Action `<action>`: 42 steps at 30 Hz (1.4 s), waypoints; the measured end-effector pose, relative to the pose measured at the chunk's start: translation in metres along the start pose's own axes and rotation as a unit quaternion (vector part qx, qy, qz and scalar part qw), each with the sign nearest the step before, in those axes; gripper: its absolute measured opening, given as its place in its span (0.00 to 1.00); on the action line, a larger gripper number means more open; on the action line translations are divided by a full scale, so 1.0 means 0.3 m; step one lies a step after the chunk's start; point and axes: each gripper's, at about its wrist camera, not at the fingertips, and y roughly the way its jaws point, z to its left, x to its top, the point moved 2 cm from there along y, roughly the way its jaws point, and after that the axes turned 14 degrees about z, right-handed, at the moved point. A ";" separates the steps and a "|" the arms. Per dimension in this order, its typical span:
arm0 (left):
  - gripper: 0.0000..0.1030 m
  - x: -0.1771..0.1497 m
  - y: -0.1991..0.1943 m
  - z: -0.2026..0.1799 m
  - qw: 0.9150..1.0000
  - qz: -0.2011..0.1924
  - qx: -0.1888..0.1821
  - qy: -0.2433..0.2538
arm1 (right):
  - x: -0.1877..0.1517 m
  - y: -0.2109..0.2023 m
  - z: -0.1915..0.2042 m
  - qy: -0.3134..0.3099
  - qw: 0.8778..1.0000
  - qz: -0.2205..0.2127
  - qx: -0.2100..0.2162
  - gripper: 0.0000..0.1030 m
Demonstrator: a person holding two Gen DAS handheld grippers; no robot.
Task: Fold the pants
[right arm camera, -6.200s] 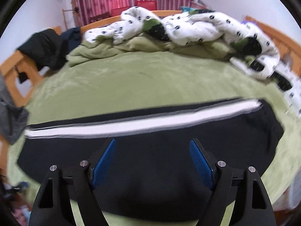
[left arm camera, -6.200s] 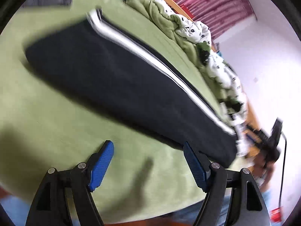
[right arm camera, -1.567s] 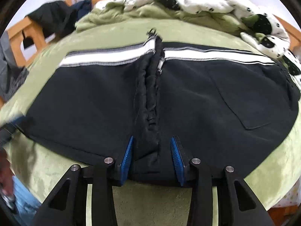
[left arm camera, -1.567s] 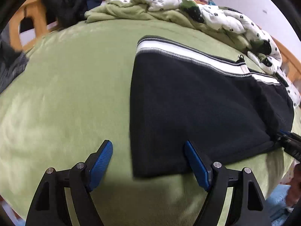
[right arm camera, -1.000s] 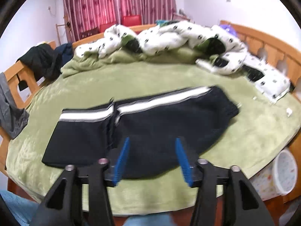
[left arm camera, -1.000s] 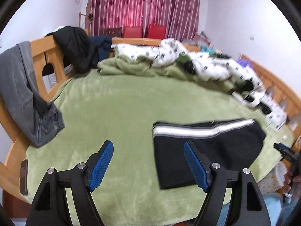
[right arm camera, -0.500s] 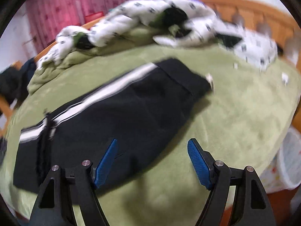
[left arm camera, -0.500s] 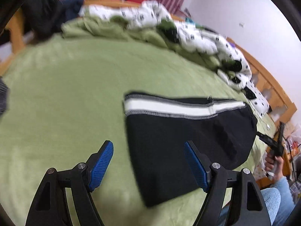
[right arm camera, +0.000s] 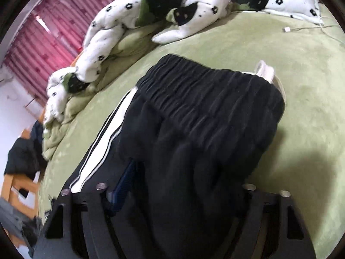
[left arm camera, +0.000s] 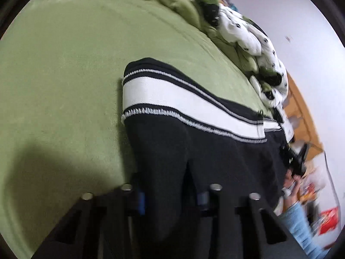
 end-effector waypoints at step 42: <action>0.77 -0.367 -0.539 0.392 0.983 -0.076 0.169 -0.015 | -0.518 -0.110 0.922 -0.278 0.954 0.094 -0.059 0.48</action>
